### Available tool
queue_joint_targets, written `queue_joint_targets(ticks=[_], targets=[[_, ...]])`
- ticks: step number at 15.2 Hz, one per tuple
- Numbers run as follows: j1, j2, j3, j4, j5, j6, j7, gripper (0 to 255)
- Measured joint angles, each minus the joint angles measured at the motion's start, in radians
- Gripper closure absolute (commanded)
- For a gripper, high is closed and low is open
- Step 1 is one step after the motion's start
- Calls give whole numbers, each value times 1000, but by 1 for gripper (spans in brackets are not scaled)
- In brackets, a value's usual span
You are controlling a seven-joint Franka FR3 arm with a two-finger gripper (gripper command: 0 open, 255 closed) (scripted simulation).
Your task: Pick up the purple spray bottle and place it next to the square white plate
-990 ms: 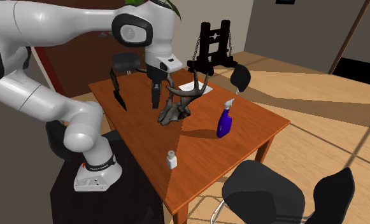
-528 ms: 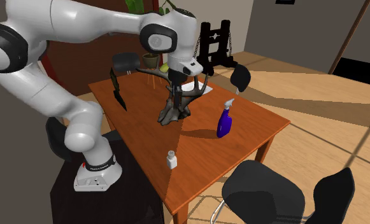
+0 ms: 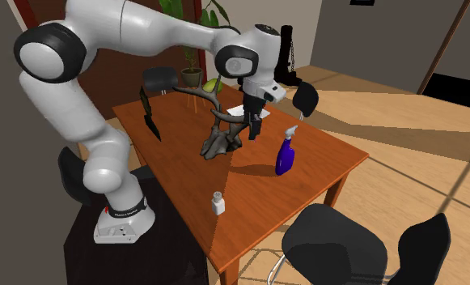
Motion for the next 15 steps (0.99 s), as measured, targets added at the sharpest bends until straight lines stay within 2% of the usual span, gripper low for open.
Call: queue_joint_targets(ticks=[4, 13, 15], targets=[[12, 146, 1, 114, 36, 51, -24, 0], [20, 454, 15, 445, 109, 72, -65, 0], [18, 490, 17, 469, 116, 87, -73, 0]])
